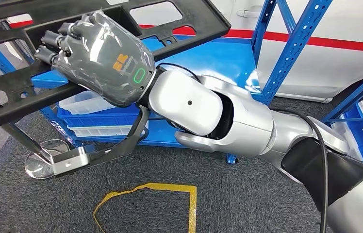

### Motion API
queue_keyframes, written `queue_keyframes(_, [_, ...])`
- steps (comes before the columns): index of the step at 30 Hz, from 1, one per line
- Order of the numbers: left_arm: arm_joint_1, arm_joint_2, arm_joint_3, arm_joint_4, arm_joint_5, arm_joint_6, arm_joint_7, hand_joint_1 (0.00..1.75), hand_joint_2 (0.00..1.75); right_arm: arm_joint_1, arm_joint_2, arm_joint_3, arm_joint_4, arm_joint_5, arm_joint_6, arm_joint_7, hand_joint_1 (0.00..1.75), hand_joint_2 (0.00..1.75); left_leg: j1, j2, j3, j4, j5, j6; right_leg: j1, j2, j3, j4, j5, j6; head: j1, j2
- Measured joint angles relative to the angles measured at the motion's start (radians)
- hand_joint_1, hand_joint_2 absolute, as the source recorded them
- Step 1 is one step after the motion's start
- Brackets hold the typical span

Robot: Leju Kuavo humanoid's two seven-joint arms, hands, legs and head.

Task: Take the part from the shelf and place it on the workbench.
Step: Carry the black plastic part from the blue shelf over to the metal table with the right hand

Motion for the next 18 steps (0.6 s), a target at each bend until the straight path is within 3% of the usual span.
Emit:
queue_keyframes(2, [0.000,-0.001,0.000,0.000,0.000,0.000,0.001,0.00,1.75,0.000,0.001,0.000,-0.002,-0.001,0.000,0.001,1.75,1.75,-0.001,-0.002,-0.020,0.014,0.011,-0.012,0.004,0.002,0.071,-0.108,-0.022,-0.006,-0.001,0.000])
queue_keyframes(3, [0.001,-0.002,-0.001,0.000,0.001,-0.001,0.001,0.00,1.75,0.000,0.001,0.000,-0.002,-0.002,0.000,0.002,1.75,1.75,-0.001,-0.002,-0.025,0.015,0.020,-0.018,0.007,0.003,0.082,-0.134,-0.033,-0.011,-0.001,0.000])
queue_keyframes(5, [0.003,-0.003,-0.001,0.000,0.001,-0.001,0.002,0.00,1.75,0.000,0.002,0.000,-0.003,-0.003,0.001,0.003,1.75,1.75,0.003,-0.004,-0.031,0.010,0.034,-0.031,0.009,0.002,0.072,-0.147,-0.019,-0.024,-0.001,0.000])
queue_keyframes(6, [0.005,-0.004,-0.001,0.000,0.001,-0.001,0.002,0.00,1.75,0.000,0.002,0.000,-0.003,-0.004,0.001,0.003,1.75,1.75,0.005,-0.004,-0.040,0.016,0.024,-0.037,0.008,0.001,0.064,-0.151,-0.008,-0.032,-0.001,0.000])
queue_keyframes(8, [0.007,-0.007,-0.002,0.000,0.001,-0.002,0.003,0.00,1.75,0.001,0.003,0.000,-0.003,-0.004,0.002,0.004,1.75,1.75,0.009,-0.005,-0.066,0.076,-0.050,-0.045,0.005,-0.002,0.041,-0.157,0.019,-0.046,-0.002,0.000])
queue_keyframes(10, [0.007,-0.008,-0.002,0.000,0.001,-0.002,0.003,0.00,1.75,0.002,0.003,0.000,-0.003,-0.004,0.002,0.005,1.75,1.75,0.010,-0.006,-0.094,0.196,-0.145,-0.051,0.006,-0.002,0.011,-0.157,0.043,-0.051,-0.003,0.000])
queue_keyframes(11, [0.007,-0.009,-0.002,0.000,0.001,-0.002,0.003,0.00,1.75,0.003,0.003,0.000,-0.003,-0.004,0.002,0.005,1.75,1.75,0.010,-0.006,-0.100,0.251,-0.165,-0.053,0.006,-0.002,-0.006,-0.157,0.056,-0.050,-0.003,0.000])
queue_keyframes(12, [0.007,-0.010,-0.002,0.000,0.001,-0.002,0.003,0.00,1.75,0.004,0.003,0.000,-0.003,-0.004,0.002,0.005,1.75,1.75,0.010,-0.006,-0.094,0.283,-0.162,-0.054,0.007,-0.002,-0.023,-0.157,0.068,-0.050,-0.003,0.000])
queue_keyframes(13, [0.007,-0.011,-0.002,0.000,0.001,-0.002,0.003,0.00,1.75,0.005,0.003,0.000,-0.003,-0.004,0.002,0.005,1.75,1.75,0.010,-0.006,-0.073,0.284,-0.138,-0.053,0.007,-0.001,-0.039,-0.156,0.081,-0.048,-0.003,0.000])
queue_keyframes(15, [0.005,-0.012,-0.002,0.000,0.001,-0.003,0.003,0.00,1.75,0.007,0.003,0.000,-0.003,-0.004,0.003,0.005,1.75,1.75,0.009,-0.006,0.017,0.194,-0.096,-0.047,0.007,-0.001,-0.067,-0.154,0.105,-0.044,-0.003,0.000])
queue_keyframes(17, [0.002,-0.012,-0.002,0.000,0.000,-0.003,0.004,0.00,1.75,0.006,0.003,0.000,-0.003,-0.004,0.003,0.005,1.75,1.75,0.004,-0.008,0.122,0.052,-0.113,-0.038,0.008,-0.002,-0.081,-0.156,0.126,-0.034,-0.002,0.000])
queue_keyframes(18, [0.000,-0.012,-0.002,0.000,-0.001,-0.004,0.004,0.00,1.75,0.006,0.003,0.000,-0.003,-0.004,0.003,0.005,1.75,1.75,0.000,-0.010,0.149,0.007,-0.126,-0.034,0.008,-0.003,-0.082,-0.160,0.137,-0.028,-0.003,0.000])
